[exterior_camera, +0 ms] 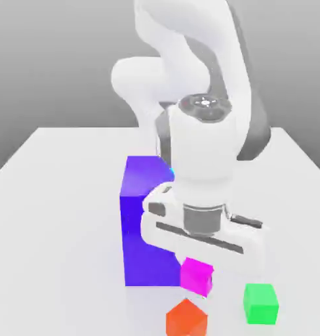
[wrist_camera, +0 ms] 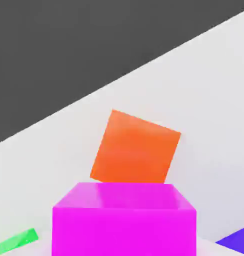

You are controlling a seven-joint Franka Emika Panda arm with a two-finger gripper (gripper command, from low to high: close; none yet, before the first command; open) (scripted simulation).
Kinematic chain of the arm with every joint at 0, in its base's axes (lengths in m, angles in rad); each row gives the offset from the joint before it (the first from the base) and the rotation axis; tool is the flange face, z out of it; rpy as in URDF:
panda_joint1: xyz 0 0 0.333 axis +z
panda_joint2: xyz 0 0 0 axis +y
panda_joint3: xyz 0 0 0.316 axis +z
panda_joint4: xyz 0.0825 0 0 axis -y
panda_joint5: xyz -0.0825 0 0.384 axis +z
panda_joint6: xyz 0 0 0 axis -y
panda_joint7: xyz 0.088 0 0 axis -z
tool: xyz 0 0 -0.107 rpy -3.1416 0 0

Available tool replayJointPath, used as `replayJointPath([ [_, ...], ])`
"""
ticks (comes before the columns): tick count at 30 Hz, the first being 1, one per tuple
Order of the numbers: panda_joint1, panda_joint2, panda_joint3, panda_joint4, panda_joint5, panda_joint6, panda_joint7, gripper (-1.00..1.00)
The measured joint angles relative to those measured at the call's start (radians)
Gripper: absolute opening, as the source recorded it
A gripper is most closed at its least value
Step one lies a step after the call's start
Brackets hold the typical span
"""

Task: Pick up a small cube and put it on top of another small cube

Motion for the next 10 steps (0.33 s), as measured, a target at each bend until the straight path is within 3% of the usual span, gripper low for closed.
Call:
replayJointPath([
  [6,0.103,0.145,-0.022,0.028,-0.165,0.100,0.100,-1.00],
  [7,0.113,0.164,-0.034,0.030,-0.181,0.116,0.112,1.00],
  [10,0.113,0.164,-0.034,0.030,-0.181,0.116,0.112,1.00],
])
